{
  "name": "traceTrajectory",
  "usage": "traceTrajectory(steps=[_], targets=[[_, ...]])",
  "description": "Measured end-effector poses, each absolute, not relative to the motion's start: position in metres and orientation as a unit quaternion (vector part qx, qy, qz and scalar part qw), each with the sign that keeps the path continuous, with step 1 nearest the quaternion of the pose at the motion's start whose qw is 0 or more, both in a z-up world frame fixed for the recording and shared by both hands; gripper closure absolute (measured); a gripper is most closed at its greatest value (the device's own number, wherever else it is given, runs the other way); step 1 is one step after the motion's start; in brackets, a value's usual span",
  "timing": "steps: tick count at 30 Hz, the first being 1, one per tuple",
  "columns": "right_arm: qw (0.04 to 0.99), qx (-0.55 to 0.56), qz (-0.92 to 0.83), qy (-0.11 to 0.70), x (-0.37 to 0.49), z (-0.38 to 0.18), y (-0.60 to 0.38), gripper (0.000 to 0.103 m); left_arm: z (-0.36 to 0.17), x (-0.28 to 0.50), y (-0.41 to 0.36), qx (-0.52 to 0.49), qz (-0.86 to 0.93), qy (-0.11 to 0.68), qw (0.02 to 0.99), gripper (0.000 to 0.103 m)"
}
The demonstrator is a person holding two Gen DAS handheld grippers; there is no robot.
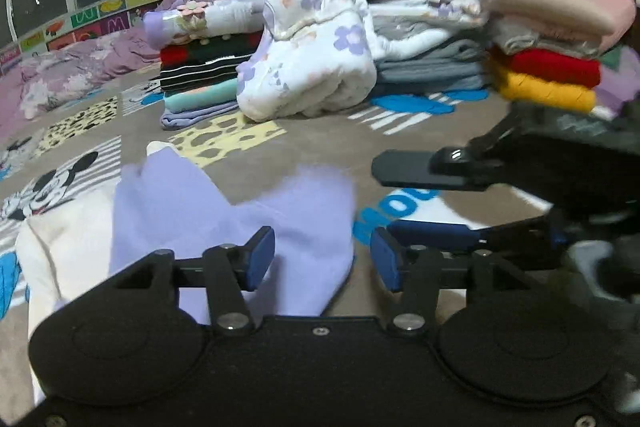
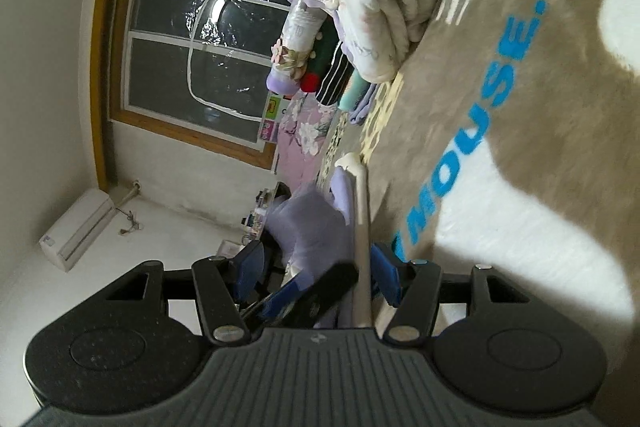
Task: Fold clothes
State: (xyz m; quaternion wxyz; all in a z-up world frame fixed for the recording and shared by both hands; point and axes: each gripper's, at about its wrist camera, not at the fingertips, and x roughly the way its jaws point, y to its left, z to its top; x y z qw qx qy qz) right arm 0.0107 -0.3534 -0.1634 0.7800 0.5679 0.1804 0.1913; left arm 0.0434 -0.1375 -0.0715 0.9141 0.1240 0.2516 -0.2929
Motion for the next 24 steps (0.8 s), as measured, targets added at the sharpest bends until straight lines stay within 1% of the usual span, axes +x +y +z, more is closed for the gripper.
traceTrajectory(steps=[3,6,9,13,16,18,20,22,24], targets=[[0.794,0.546,0.188,0.191,0.012,-0.161,-0.35,0.042,-0.052,0.035,-0.101,0.082,-0.285,0.237,0.925,0.049],[0.816,0.509,0.176,0.208,0.018,-0.156,-0.342,0.04,-0.031,0.033,-0.045,0.011,-0.241,0.22,0.945,0.049],[0.838,0.468,0.162,0.231,0.025,-0.152,-0.333,0.04,-0.028,0.046,0.017,-0.066,-0.169,0.225,0.957,0.049],[0.87,0.397,0.14,0.256,0.041,-0.144,-0.316,0.039,-0.04,0.085,0.052,-0.14,-0.146,0.25,0.947,0.049],[0.869,0.4,0.139,0.258,0.048,-0.145,-0.315,0.038,-0.048,0.114,0.078,-0.194,-0.129,0.267,0.935,0.049],[0.87,0.396,0.139,0.257,0.054,-0.146,-0.316,0.04,-0.054,0.133,0.096,-0.231,-0.117,0.278,0.925,0.049],[0.876,0.383,0.138,0.259,0.058,-0.147,-0.316,0.049,-0.059,0.153,0.113,-0.266,-0.104,0.289,0.914,0.049],[0.879,0.375,0.14,0.26,0.06,-0.149,-0.316,0.055,-0.065,0.172,0.13,-0.3,-0.092,0.299,0.901,0.05],[0.877,0.378,0.143,0.259,0.061,-0.151,-0.319,0.058,-0.073,0.193,0.135,-0.311,-0.09,0.311,0.894,0.052]])
